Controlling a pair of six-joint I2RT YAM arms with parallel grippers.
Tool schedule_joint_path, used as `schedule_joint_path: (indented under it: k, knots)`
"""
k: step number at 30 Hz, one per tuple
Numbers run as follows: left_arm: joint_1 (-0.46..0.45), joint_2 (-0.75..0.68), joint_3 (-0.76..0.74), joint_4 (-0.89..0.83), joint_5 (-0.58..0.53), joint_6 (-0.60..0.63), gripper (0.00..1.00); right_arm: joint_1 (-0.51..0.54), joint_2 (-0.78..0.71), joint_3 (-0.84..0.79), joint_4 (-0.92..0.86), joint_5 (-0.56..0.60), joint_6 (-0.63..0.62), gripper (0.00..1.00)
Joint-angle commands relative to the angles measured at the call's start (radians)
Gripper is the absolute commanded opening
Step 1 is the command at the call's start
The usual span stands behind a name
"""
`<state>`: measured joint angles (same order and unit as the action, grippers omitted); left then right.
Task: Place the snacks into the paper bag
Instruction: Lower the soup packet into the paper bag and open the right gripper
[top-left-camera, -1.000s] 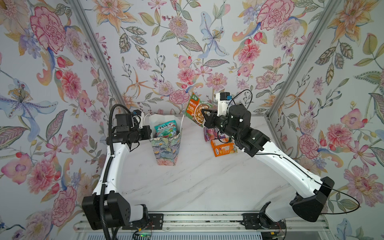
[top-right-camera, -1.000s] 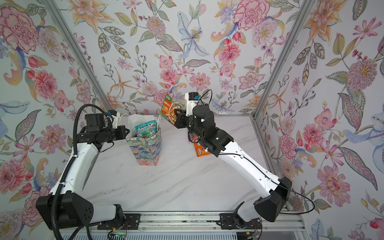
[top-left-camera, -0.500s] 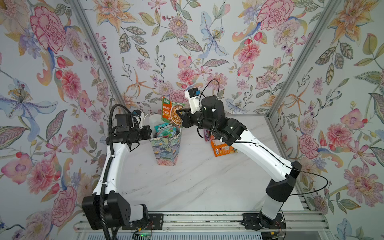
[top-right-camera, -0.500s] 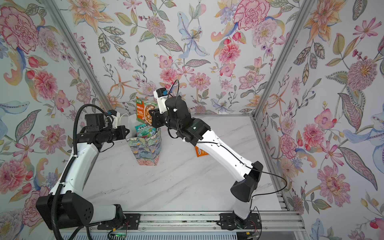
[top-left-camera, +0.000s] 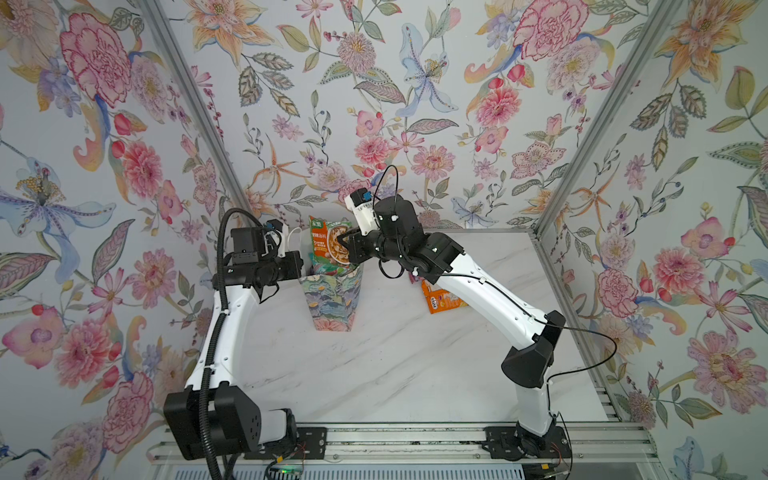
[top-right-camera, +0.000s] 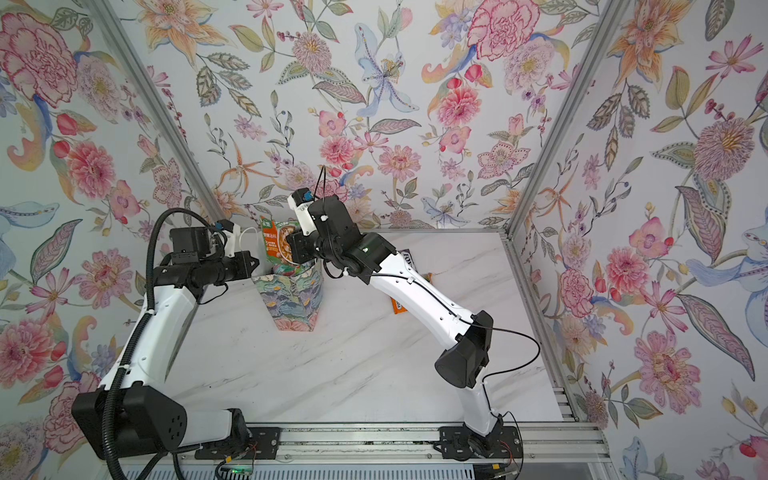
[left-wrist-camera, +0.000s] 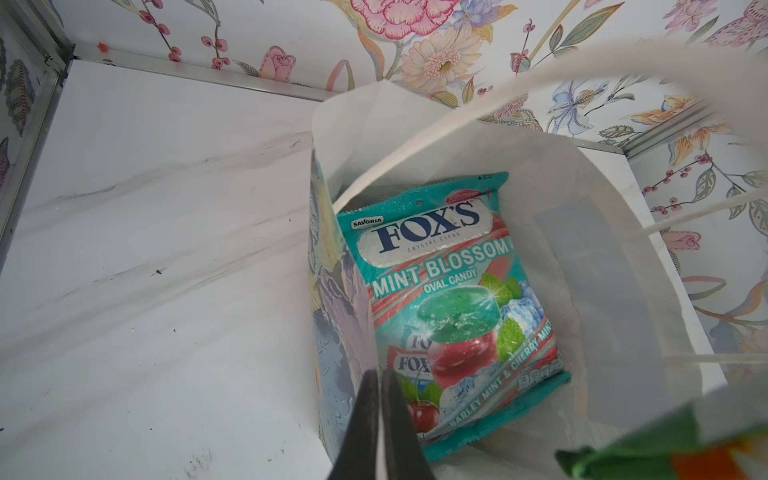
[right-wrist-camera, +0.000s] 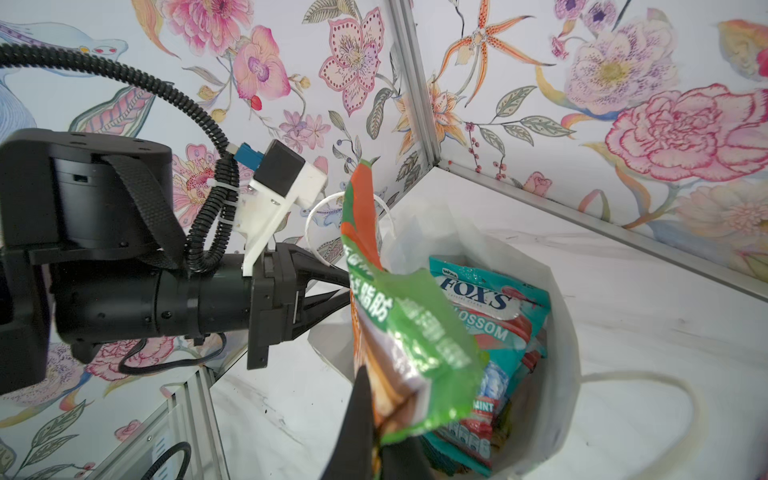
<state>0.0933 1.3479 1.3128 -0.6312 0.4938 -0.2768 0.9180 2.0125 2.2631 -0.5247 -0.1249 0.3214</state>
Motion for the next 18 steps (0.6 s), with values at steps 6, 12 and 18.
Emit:
schedule_joint_path:
  k: [6, 12, 18]
  knots:
    - [-0.008, -0.009, -0.003, -0.017, 0.019, 0.002, 0.03, -0.033, 0.07, 0.059, -0.012, -0.097, 0.06, 0.0]
    - [-0.006, -0.009, -0.003, -0.018, 0.017, 0.004, 0.03, -0.059, 0.129, 0.09, -0.012, -0.128, 0.1, 0.03]
    - [-0.006, -0.005, 0.003, -0.022, 0.018, 0.008, 0.03, -0.097, 0.174, 0.17, -0.011, -0.149, 0.146, 0.43]
